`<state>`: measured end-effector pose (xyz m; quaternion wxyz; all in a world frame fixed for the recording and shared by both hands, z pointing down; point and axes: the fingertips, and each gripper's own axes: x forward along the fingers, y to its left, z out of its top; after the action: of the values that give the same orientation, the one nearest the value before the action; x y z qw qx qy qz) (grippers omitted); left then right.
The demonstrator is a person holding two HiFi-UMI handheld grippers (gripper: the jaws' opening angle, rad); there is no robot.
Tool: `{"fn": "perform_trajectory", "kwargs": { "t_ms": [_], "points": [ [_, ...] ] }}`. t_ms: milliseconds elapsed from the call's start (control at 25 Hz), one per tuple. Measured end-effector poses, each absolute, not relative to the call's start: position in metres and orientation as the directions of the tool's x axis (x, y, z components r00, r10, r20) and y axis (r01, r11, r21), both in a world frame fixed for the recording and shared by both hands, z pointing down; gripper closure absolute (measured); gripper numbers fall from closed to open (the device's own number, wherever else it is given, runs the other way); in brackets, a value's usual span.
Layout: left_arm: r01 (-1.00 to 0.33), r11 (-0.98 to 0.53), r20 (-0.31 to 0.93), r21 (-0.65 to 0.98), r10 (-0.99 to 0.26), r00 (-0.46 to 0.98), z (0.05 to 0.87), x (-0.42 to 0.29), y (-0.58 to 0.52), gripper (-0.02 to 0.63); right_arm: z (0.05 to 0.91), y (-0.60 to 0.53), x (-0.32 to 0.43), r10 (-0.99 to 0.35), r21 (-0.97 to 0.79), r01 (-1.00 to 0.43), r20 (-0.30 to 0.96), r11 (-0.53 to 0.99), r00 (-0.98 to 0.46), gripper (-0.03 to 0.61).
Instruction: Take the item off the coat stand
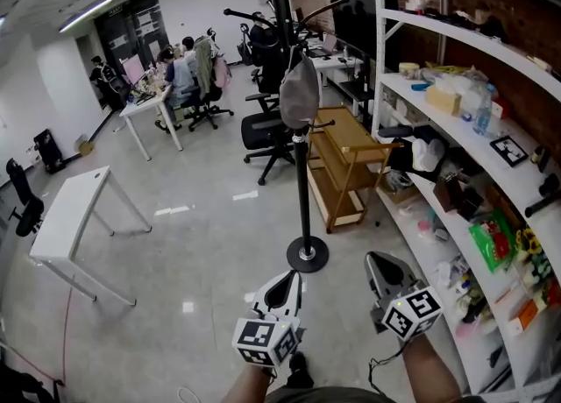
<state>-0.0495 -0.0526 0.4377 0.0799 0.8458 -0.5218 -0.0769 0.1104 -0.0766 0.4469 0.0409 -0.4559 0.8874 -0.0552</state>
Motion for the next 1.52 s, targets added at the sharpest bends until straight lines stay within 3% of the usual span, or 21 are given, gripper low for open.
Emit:
{"fn": "perform_trajectory", "kwargs": {
  "t_ms": [1160,1520],
  "points": [
    [-0.812,-0.543,-0.096,0.213,-0.839,0.536,0.398,-0.124,-0.249,0.606,0.416,-0.266,0.053,-0.896,-0.145,-0.885,-0.068,0.443,-0.438,0.571],
    [-0.853,-0.492,-0.080,0.173,-0.870,0.486,0.391,-0.125,-0.304,0.606,0.389,-0.336,0.051,-0.852,-0.148,-0.840,-0.145,0.522,-0.504,0.569]
  ]
}}
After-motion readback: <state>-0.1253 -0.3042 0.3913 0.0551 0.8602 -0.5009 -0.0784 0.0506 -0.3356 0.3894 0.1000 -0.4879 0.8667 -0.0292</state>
